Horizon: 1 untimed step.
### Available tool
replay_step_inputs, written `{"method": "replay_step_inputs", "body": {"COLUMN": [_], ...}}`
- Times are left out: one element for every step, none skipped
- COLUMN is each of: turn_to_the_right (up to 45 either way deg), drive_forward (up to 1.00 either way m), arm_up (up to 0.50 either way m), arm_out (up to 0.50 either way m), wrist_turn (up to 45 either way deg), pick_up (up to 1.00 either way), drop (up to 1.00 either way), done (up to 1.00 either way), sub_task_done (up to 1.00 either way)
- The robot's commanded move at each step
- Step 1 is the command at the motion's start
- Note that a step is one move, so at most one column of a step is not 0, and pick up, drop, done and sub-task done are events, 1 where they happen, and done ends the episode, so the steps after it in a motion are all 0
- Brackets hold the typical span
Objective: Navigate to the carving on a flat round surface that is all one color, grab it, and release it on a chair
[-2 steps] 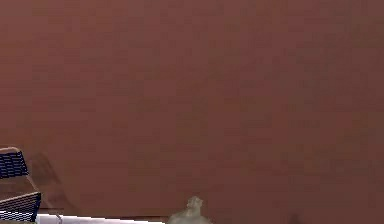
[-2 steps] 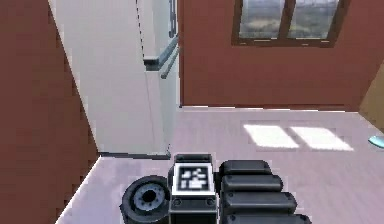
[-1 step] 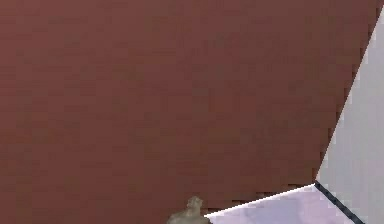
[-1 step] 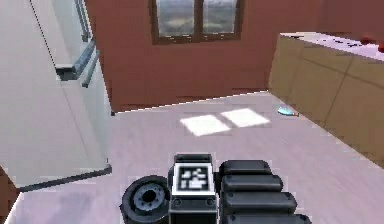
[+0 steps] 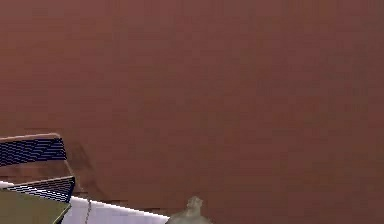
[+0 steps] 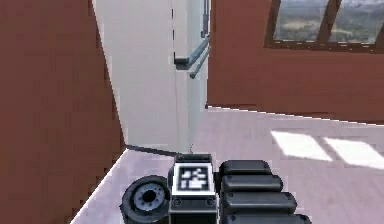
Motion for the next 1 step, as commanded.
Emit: {"method": "replay_step_inputs", "body": {"turn_to_the_right": [33.0], "drive_forward": [0.00], "arm_up": [0.00], "arm_out": [0.00], "wrist_turn": [0.0], "pick_up": [0.00], "drop": [0.00], "done": [0.00], "sub_task_done": [0.00]}}
